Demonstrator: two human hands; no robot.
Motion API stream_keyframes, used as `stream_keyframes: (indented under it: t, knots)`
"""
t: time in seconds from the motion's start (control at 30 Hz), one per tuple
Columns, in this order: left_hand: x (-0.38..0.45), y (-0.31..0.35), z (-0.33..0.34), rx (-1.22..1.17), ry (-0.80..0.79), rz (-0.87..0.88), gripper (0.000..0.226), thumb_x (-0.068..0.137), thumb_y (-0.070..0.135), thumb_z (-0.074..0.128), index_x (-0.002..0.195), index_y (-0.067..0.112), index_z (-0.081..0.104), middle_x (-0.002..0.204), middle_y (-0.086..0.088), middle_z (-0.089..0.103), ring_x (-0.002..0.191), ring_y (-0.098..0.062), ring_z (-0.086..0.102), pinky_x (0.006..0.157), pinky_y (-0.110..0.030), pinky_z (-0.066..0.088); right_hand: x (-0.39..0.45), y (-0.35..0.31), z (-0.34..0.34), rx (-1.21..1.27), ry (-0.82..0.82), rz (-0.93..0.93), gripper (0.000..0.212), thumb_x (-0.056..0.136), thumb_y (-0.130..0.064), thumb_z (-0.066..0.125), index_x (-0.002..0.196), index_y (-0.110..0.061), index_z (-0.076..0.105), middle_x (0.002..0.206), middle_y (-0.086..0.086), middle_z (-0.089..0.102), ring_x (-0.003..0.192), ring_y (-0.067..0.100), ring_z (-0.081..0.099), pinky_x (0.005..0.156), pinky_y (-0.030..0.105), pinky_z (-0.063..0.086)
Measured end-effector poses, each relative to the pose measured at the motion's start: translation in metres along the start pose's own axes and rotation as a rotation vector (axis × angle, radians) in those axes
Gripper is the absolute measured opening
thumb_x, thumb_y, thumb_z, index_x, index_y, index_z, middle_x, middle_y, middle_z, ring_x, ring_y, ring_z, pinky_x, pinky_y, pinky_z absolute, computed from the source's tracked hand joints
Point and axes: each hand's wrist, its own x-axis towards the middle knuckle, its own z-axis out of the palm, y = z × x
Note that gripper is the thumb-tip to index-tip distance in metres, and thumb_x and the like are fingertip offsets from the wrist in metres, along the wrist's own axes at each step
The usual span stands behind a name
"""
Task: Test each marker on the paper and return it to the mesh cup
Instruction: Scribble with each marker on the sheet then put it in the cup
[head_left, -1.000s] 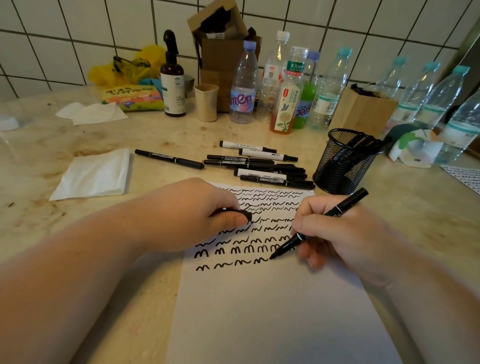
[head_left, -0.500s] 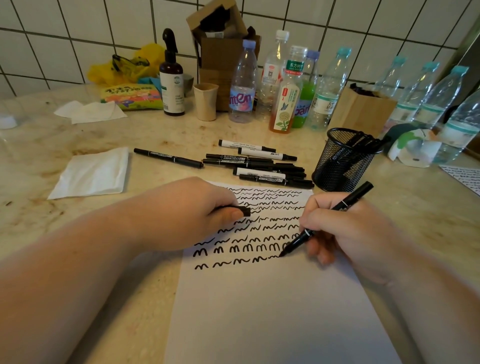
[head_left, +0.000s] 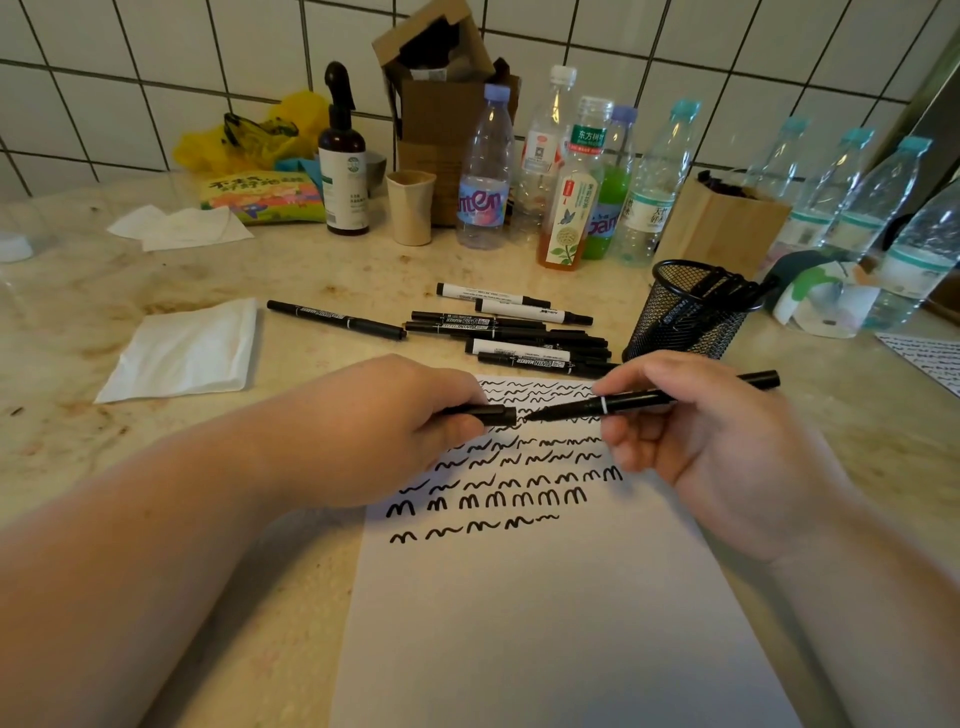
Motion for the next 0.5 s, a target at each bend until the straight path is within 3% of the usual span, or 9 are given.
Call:
stream_keyframes:
  t: [0.23, 0.5]
  knots:
    - [-0.0002, 0.0025, -0.0005, -0.018, 0.014, 0.015, 0.014, 0.097, 0.047, 0.045, 0.099, 0.042, 0.059, 0.075, 0.01, 0.066, 0.068, -0.004, 0.057, 0.055, -0.019, 0.041, 0.0004, -0.0003, 0.0005, -0.016, 0.0, 0.018, 0.018, 0.08, -0.01, 0.057, 0.08, -0.005, 0.075, 0.067, 0.02, 0.067, 0.058, 0.026, 0.062, 0.052, 0.029, 0.053]
    - [-0.0016, 0.0078, -0.0022, -0.012, -0.025, 0.038, 0.015, 0.097, 0.046, 0.046, 0.096, 0.039, 0.059, 0.079, 0.014, 0.068, 0.065, -0.005, 0.058, 0.055, -0.018, 0.041, -0.0008, 0.0029, 0.0071, -0.123, -0.049, 0.012, 0.01, 0.081, -0.017, 0.067, 0.081, -0.014, 0.076, 0.08, 0.021, 0.075, 0.063, 0.023, 0.07, 0.054, 0.025, 0.053]
